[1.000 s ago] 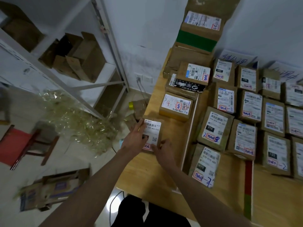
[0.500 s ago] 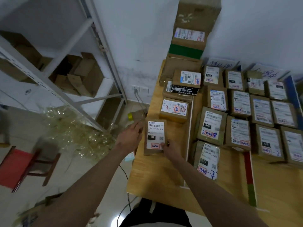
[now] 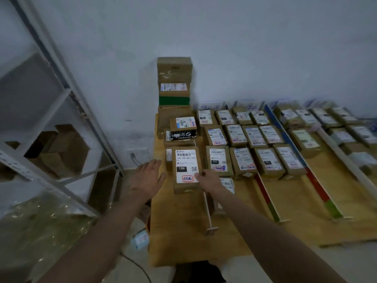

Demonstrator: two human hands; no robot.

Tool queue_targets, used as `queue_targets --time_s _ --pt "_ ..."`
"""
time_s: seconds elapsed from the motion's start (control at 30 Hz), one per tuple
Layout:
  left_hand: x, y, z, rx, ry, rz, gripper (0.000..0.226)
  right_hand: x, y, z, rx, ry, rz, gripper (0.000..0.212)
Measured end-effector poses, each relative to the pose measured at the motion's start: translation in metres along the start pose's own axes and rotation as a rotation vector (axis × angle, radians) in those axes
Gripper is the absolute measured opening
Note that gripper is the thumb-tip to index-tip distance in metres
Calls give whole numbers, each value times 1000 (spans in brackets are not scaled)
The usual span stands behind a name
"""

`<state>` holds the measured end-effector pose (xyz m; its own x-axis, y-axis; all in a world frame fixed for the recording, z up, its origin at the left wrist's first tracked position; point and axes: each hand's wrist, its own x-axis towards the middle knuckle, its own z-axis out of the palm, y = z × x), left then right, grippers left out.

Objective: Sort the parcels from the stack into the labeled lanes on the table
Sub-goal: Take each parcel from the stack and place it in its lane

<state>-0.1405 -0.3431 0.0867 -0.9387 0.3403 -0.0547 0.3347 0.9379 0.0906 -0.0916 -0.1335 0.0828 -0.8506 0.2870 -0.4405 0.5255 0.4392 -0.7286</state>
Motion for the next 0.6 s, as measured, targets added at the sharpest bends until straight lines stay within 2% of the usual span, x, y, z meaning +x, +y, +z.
queue_targets --time_s 0.17,0.27,0.6 --pt "1 47 -5 9 -18 156 54 -32 24 -48 64 122 41 27" --pt "1 79 -9 12 -3 221 51 -47 42 -76 114 185 98 31" --pt "3 203 -9 43 -7 433 57 -97 117 -175 103 371 187 31"
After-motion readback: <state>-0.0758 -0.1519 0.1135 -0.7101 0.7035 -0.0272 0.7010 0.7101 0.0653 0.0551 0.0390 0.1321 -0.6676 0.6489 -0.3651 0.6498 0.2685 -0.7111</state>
